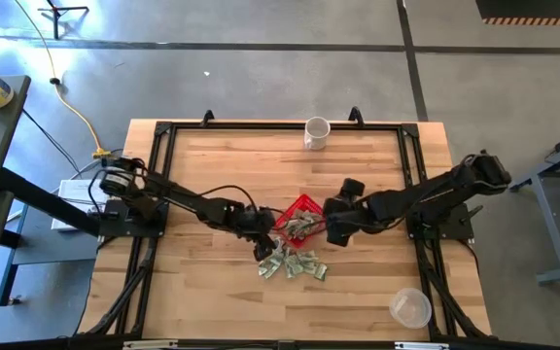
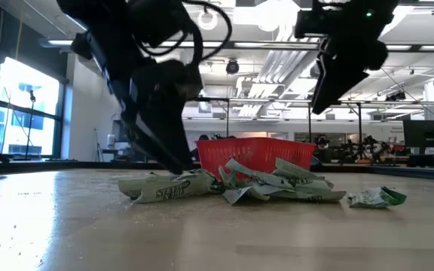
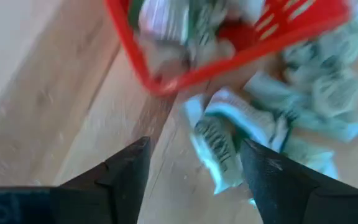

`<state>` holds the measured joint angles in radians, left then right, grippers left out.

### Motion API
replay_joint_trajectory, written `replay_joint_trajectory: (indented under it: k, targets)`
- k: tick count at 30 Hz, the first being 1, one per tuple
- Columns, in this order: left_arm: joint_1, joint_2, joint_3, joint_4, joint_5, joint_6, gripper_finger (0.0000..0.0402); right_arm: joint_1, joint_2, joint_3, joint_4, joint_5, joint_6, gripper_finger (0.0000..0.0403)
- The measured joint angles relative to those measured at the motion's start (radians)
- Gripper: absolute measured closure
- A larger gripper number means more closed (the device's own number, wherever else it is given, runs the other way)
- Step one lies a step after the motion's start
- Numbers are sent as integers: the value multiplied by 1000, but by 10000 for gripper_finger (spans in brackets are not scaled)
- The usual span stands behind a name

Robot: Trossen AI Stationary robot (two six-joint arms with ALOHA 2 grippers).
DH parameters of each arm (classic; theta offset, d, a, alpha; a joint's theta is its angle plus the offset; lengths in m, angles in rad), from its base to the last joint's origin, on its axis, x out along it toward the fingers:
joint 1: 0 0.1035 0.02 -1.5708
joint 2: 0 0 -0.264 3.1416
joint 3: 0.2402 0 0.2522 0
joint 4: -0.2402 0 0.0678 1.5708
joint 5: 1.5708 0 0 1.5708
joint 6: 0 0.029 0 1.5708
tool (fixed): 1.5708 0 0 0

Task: Pick and place items into bin
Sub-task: Put the white stevia packet into the red bin

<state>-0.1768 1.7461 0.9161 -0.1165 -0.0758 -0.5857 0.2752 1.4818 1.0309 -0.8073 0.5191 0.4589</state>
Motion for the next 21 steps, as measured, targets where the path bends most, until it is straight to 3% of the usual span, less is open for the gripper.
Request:
replay_joint_trajectory:
  k: [8, 15, 21]
  targets:
    - [6, 87, 51, -6, -13, 24, 206, 32, 0, 0, -21, 78, 75, 70]
    - [23, 56, 54, -105, -9, 156, 372, 72, 0, 0, -141, 80, 260, 70]
    - [95, -99, 87, -186, 69, 170, 358, 155, 0, 0, -185, 85, 351, 71]
